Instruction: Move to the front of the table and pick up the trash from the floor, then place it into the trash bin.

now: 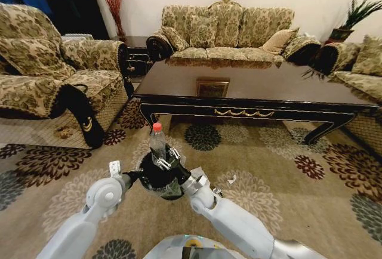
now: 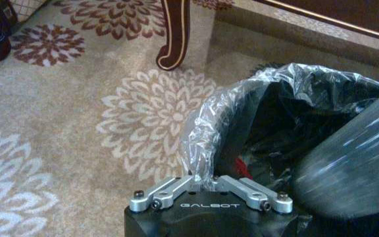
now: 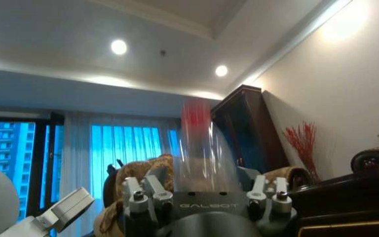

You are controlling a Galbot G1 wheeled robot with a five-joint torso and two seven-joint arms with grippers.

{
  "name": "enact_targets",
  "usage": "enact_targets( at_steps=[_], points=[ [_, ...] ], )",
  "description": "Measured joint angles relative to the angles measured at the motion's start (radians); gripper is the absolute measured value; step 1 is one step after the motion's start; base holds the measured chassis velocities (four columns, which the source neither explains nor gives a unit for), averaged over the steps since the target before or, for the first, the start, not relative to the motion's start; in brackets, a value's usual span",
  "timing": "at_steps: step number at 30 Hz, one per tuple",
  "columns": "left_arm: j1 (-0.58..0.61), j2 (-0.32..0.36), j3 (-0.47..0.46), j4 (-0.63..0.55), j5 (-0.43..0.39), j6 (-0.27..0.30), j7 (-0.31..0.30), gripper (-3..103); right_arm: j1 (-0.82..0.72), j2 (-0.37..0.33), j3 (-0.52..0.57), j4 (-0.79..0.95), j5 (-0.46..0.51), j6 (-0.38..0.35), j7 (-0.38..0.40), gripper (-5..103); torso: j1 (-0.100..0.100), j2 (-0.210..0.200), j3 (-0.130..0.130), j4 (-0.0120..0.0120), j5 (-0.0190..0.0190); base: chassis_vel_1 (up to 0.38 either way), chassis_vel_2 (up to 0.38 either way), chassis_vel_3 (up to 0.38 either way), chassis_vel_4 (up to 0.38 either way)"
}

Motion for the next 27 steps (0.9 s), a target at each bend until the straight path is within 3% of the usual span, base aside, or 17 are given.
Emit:
enact_targets(
  at_steps=[1,2,4,6,8,19,27],
  points=[
    [0.0,0.0,0.0,0.0,0.0,0.0,0.0,1,0.0,0.0,0.0,0.0,0.0,0.0,0.0,71,0.0,0.0,0.0,0.0,0.0,0.0,0.0,0.0,0.0],
    [0.008,0.0,-0.006,-0.005,0.001,0.0,0.001,1,-0.003,-0.001,0.0,0.003,0.0,0.0,0.0,83,0.0,0.0,0.0,0.0,0.0,0.0,0.0,0.0,0.0],
    [0.016,-0.001,-0.013,-0.01,0.004,0.0,0.001,1,-0.006,-0.001,0.001,0.007,0.0,0.0,-0.001,93,0.0,0.0,0.0,0.0,0.0,0.0,0.0,0.0,0.0],
    [0.02,-0.002,-0.016,-0.013,0.004,0.0,0.002,1,-0.007,-0.001,0.001,0.008,0.0,0.0,-0.001,93,0.0,0.0,0.0,0.0,0.0,0.0,0.0,0.0,0.0],
    [0.026,-0.004,-0.022,-0.02,0.004,0.0,0.002,1,-0.008,-0.001,0.001,0.012,0.0,-0.001,-0.001,99,0.0,0.0,0.0,0.0,0.0,0.0,0.0,0.0,0.0],
    [0.04,-0.018,-0.053,-0.033,0.009,0.0,0.003,1,-0.031,-0.027,0.03,0.046,-0.001,-0.009,0.008,100,0.0,0.0,0.0,0.0,0.0,0.0,0.0,0.0,0.0],
    [0.023,0.004,-0.135,-0.035,-0.015,0.0,0.004,1,-0.037,-0.07,0.128,0.072,0.013,-0.086,0.151,100,0.0,0.0,0.0,0.0001,0.0002,0.0,0.0,0.0,0.0]
  ],
)
